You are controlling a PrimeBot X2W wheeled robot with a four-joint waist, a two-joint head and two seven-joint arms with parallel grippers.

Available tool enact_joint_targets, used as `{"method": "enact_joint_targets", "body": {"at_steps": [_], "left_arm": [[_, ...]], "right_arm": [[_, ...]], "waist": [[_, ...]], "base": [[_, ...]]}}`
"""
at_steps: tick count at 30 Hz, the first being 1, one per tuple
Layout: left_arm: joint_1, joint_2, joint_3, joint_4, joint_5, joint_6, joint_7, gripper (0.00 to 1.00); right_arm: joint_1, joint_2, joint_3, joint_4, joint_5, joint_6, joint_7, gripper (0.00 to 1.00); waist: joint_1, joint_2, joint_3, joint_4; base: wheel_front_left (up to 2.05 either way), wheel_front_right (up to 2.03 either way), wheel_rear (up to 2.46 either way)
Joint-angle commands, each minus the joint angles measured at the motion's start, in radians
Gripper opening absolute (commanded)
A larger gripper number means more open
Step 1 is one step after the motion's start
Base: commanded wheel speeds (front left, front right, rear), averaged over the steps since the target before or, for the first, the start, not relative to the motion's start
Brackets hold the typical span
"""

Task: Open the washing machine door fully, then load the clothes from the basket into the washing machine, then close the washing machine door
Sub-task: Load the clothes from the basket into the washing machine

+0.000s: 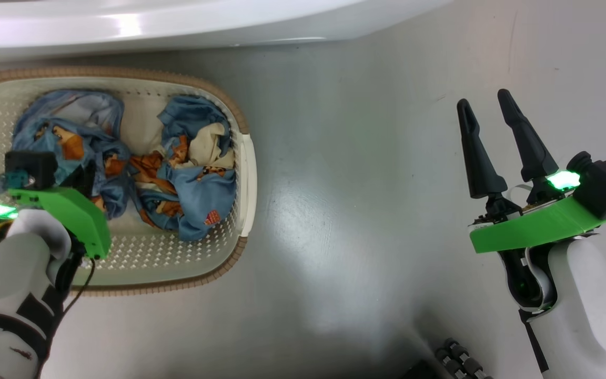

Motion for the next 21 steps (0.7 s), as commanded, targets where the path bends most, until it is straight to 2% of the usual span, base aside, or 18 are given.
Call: {"method": "enact_joint_targets", "body": {"at_steps": [1, 10, 14, 21], "left_arm": [[0.005, 0.043, 0.013, 0.002, -0.009, -0.002, -0.006, 0.00], [0.038, 0.049, 0.072, -0.046, -0.055, -0.002, -0.006, 0.00], [0.080, 0.054, 0.154, -0.112, -0.040, -0.002, -0.006, 0.00], [0.224, 0.047, 0.333, -0.260, 0.054, -0.002, -0.006, 0.00]], "right_arm": [[0.018, 0.001, 0.019, -0.021, 0.000, 0.002, -0.005, 1.00], [0.032, 0.001, 0.002, -0.014, 0.000, 0.002, -0.005, 1.00], [0.046, -0.002, -0.010, -0.006, 0.003, 0.002, -0.005, 1.00], [0.099, -0.016, -0.030, 0.011, 0.008, 0.002, -0.005, 1.00]], "waist": [[0.0000, 0.0000, -0.005, 0.001], [0.0000, 0.0000, -0.077, 0.025], [0.0000, 0.0000, -0.135, 0.037], [0.0000, 0.0000, -0.270, 0.042]], "base": [[0.00, 0.00, 0.00], [0.00, 0.00, 0.00], [0.00, 0.00, 0.00], [0.00, 0.00, 0.00]]}}
